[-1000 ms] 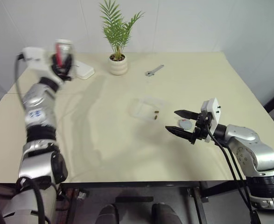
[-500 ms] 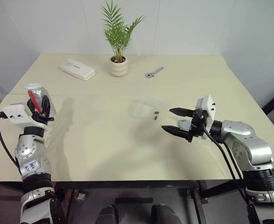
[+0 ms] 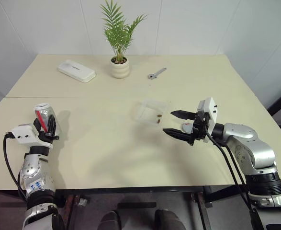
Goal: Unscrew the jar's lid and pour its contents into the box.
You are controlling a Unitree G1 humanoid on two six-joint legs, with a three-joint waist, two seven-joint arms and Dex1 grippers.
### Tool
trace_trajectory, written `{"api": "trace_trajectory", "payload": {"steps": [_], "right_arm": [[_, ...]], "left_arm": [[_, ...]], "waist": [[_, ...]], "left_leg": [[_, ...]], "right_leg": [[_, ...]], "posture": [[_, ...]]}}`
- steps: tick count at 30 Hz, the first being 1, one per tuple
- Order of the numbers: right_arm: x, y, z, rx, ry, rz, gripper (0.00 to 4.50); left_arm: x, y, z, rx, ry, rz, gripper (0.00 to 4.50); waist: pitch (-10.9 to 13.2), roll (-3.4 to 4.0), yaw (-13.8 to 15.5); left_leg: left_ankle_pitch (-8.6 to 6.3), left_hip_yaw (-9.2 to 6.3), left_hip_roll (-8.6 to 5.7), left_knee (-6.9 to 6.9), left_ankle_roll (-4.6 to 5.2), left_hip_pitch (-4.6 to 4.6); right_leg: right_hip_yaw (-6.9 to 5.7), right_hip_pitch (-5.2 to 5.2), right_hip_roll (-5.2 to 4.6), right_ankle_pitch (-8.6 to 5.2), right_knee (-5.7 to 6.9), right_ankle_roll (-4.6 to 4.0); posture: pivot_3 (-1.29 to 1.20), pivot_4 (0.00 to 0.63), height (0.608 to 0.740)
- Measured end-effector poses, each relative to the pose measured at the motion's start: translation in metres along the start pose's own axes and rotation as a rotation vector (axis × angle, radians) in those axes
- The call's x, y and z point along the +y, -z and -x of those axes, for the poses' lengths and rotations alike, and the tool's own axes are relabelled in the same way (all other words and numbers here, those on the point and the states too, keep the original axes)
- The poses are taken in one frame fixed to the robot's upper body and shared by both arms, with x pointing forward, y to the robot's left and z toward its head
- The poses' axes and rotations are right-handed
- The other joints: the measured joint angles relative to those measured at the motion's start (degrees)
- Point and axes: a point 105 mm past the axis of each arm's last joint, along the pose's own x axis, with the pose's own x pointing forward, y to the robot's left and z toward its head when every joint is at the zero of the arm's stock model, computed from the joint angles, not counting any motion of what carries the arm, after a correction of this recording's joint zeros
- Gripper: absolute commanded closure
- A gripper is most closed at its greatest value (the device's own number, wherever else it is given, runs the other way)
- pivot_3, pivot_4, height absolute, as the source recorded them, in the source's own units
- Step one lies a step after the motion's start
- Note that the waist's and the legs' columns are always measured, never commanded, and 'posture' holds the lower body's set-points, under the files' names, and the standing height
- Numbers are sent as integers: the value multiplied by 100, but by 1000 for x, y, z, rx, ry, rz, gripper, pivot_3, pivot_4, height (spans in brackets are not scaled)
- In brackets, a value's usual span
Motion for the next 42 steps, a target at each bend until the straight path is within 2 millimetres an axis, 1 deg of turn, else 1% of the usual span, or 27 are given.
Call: {"api": "trace_trajectory", "payload": {"steps": [2,4,9,12,18,20,24,25,27,28,30,32,34,36,38,40,42], "right_arm": [[0,0,0,-1,-1,-1,0],[0,0,0,-1,-2,-1,0],[1,-1,0,-3,-5,0,0],[1,-1,0,-3,-5,0,0],[2,1,0,-8,-9,-10,0],[5,3,0,-6,-12,-15,0],[6,4,2,-4,-14,-21,0],[7,4,4,-5,-18,-20,0],[10,5,7,1,-31,-22,0],[11,7,9,10,-35,-30,0],[12,10,10,19,-45,-41,0],[13,10,11,21,-57,-41,0],[16,10,10,32,-94,-38,0],[18,9,11,56,-143,-20,0],[18,4,11,64,-183,16,0],[16,-1,14,80,-212,65,0],[20,-2,15,100,-255,103,0]], "left_arm": [[2,7,7,29,-4,-2,672],[4,9,12,40,-5,-4,54],[3,5,22,43,6,-20,21],[0,9,28,66,17,-18,21],[3,6,39,79,6,-40,21],[5,3,50,84,-1,-54,21],[6,-4,79,112,-15,-72,21],[7,-8,86,119,-15,-80,21],[9,-21,102,132,-5,-117,21],[8,-27,108,138,12,-132,21],[2,-38,116,152,75,-156,21],[-9,-51,118,165,186,-195,21],[-24,-63,114,180,359,-233,21],[-39,-74,110,194,548,-275,21],[-50,-80,108,221,707,-316,21],[-59,-84,106,247,867,-350,21],[-64,-89,99,242,972,-377,21]], "waist": [[0,0,-2],[0,0,7],[0,-1,9],[0,-1,6],[-1,-2,-1],[-1,-2,-11],[-1,-3,-6],[-2,-3,-6],[-3,-5,-8],[-3,-5,-9],[-3,-6,-17],[-3,-5,-20],[-3,-5,-22],[-6,4,-62],[-8,6,-147],[-8,6,-194],[-11,2,-197]], "left_leg": [[0,1,1,-5,0,0],[0,1,2,-9,0,-1],[-1,2,2,-15,0,-1],[-1,3,2,-19,0,0],[-3,5,4,-25,-1,0],[-9,9,5,-29,-1,0],[-18,12,10,-32,0,-2],[-18,12,11,-34,-1,-2],[-20,14,12,-33,-2,-2],[-21,16,12,-33,-2,-1],[-30,24,12,-33,-18,-1],[-36,26,13,-36,-28,-2],[-37,33,17,-39,-29,-8],[-37,55,28,-71,-28,-10],[-29,84,31,-106,-15,-14],[-27,111,31,-114,-10,-14],[-24,133,34,-131,-4,-12]], "right_leg": [[0,-2,0,-1,-3,-1],[0,-2,0,-1,-7,-2],[0,-2,-3,-1,-14,-4],[0,-2,-3,-3,-16,-7],[0,-5,-4,-12,-20,-23],[1,-5,-6,-12,-26,-23],[2,-9,-6,-18,-30,-33],[2,-9,-6,-23,-31,-43],[4,-9,-7,-59,-35,-109],[6,-9,-7,-59,-37,-109],[13,-9,-7,-60,-48,-111],[13,-6,-7,-52,-80,-119],[13,-6,-6,-33,-114,-135],[16,7,-3,8,-188,-173],[21,13,-5,36,-246,-200],[32,10,-11,37,-261,-202],[29,-11,-15,35,-253,-203]], "posture": [[0,150,740],[0,150,740],[0,150,740],[0,150,740],[0,150,740],[0,150,740],[0,150,740],[0,150,740],[0,150,740],[0,150,740],[0,150,740],[0,150,740],[0,150,740],[0,150,740],[0,150,740],[0,150,740],[0,150,740]]}}
